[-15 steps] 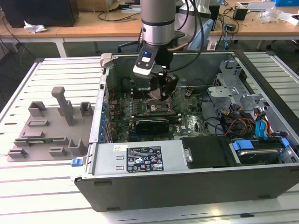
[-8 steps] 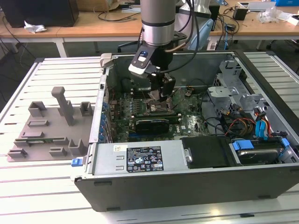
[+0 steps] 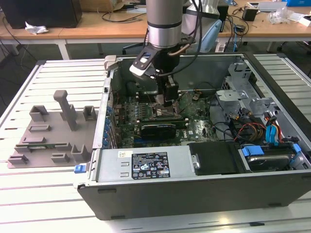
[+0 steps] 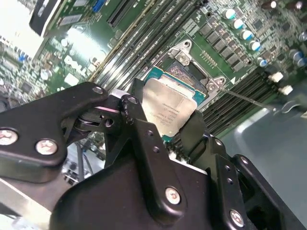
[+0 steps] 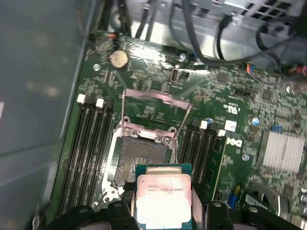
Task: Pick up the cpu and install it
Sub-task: 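Place the cpu into insertion slot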
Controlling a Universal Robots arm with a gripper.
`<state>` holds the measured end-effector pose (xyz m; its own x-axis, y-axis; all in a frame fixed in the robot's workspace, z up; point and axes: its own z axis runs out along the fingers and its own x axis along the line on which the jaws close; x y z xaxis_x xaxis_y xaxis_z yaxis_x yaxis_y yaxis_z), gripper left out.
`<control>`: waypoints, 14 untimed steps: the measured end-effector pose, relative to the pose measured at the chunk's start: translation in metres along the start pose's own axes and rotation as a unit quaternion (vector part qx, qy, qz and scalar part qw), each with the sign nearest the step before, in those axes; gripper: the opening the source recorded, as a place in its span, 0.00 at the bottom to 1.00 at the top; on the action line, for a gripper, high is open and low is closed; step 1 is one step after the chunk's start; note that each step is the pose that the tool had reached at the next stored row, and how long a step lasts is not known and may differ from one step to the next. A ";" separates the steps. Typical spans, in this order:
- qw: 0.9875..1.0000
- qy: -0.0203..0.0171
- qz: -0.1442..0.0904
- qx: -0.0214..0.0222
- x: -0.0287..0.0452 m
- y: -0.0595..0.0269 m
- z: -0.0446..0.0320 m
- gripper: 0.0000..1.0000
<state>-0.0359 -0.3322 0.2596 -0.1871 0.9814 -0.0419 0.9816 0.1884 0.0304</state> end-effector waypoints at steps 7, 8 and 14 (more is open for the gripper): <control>0.998 0.000 0.056 0.002 -0.0001 0.0012 0.0050 0.55; 0.998 0.001 0.059 0.002 -0.0003 0.0024 0.0057 0.55; 0.998 0.004 0.063 0.002 0.0006 0.0080 0.0144 0.55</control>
<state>-0.0276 -0.3305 0.2455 -0.0624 0.9976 -0.0302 0.9975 0.0633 0.0308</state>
